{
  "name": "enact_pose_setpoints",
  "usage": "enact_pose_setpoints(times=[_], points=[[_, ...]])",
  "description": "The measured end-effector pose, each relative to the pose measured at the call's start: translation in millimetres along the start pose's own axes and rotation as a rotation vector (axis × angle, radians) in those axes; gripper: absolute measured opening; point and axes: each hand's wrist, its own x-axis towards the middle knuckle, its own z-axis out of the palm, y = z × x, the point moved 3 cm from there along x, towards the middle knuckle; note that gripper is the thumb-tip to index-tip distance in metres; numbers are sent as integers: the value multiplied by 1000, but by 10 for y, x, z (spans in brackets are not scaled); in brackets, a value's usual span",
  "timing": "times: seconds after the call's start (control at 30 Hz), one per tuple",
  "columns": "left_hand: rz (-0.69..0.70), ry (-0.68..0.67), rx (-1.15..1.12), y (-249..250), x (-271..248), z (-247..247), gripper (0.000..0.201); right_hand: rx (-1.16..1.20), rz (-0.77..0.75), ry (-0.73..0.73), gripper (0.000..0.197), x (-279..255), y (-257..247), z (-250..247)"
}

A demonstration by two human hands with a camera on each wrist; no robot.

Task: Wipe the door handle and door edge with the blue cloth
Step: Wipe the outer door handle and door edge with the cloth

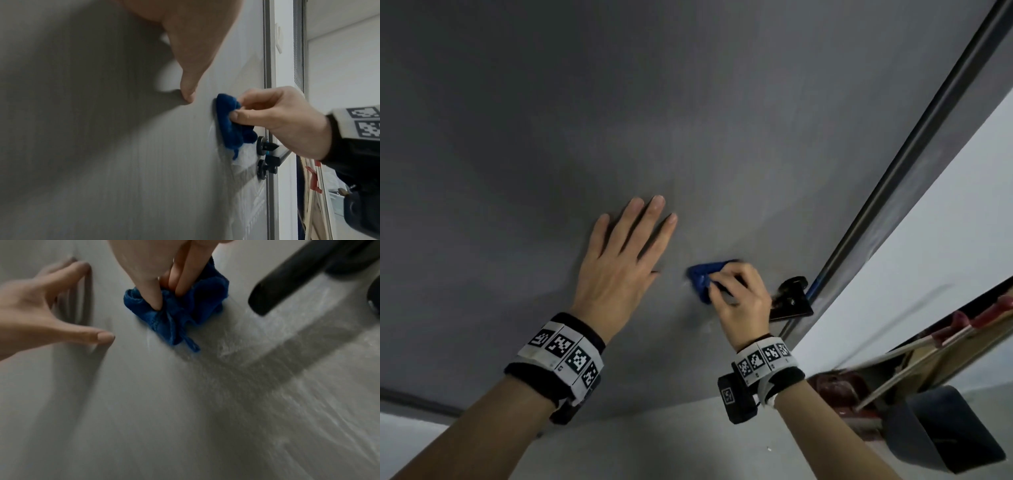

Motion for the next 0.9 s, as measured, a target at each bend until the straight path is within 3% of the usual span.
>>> enact_pose_setpoints(times=[0.33,0.53,0.7,0.8,0.9], points=[[-83,81,-8,109,-101,200,111,-119,-109,-75,8,-73,61,76],[-156,190,7,141,-221,273,112,-220,13,-122,49,-488,-106,337],[-399,349,-183,159,-486,614,92,-269,-107,-44,63,-723,93,605],[-406,403,-232,230,-623,764,85,-212,-198,-34,62,-785,201,684],[-382,372,-237,367,-730,929,85,-262,-312,-25,58,-786,315,737]])
